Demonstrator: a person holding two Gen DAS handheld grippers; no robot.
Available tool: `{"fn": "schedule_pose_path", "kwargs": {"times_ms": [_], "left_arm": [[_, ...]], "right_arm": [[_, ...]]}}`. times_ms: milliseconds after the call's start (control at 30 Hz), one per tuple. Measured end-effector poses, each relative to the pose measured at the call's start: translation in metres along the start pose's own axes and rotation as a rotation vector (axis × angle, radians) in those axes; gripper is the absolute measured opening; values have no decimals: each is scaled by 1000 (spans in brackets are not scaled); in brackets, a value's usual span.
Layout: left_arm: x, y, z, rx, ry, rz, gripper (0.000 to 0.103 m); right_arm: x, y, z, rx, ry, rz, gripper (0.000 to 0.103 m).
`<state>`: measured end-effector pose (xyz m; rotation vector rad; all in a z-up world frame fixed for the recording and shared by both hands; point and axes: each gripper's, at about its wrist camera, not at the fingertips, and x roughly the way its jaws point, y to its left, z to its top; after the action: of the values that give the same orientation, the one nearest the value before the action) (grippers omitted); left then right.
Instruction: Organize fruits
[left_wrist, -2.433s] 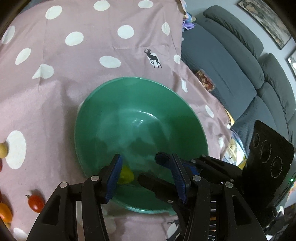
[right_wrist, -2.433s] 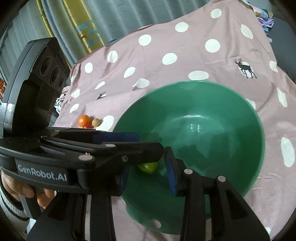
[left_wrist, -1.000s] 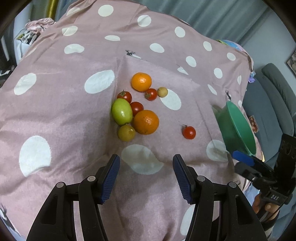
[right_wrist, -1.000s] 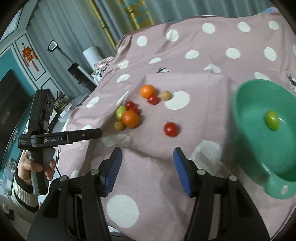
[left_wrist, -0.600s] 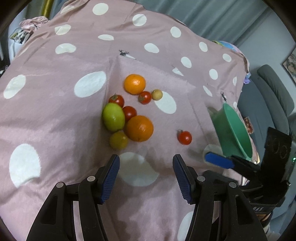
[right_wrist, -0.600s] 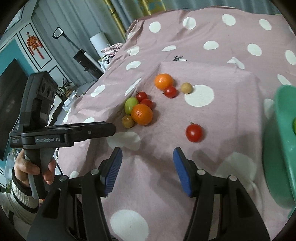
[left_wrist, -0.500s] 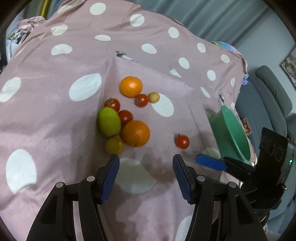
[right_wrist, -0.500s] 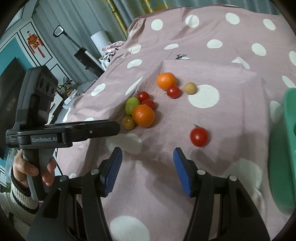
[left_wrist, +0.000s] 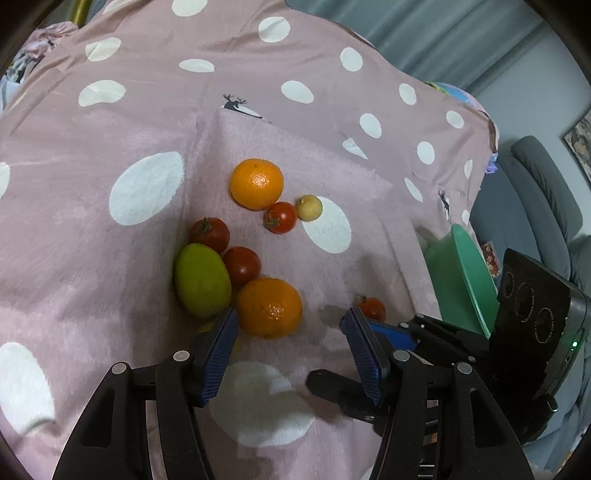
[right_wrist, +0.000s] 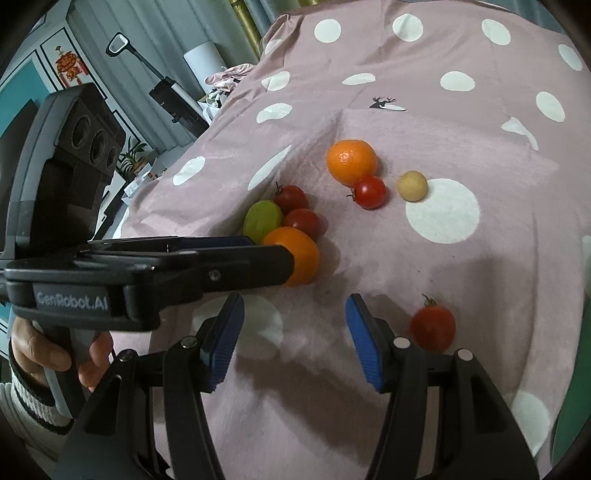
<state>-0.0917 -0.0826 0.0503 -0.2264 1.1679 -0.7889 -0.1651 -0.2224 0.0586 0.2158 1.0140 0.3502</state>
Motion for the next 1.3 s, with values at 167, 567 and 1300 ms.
{"fn": "schedule_pose_path", "kwargs": {"times_ms": [167,567,1300], "left_arm": [[6,1,4,6,11,7,59],[13,-7,13,54,34,28,59],[5,-40,-3,159,59,-27,45]], "right_arm": [[11,-3,9,-7,20,3,58],[37,-2,26,-29,67,21,53],[-9,1,-3,-29,-26,-10,40]]}}
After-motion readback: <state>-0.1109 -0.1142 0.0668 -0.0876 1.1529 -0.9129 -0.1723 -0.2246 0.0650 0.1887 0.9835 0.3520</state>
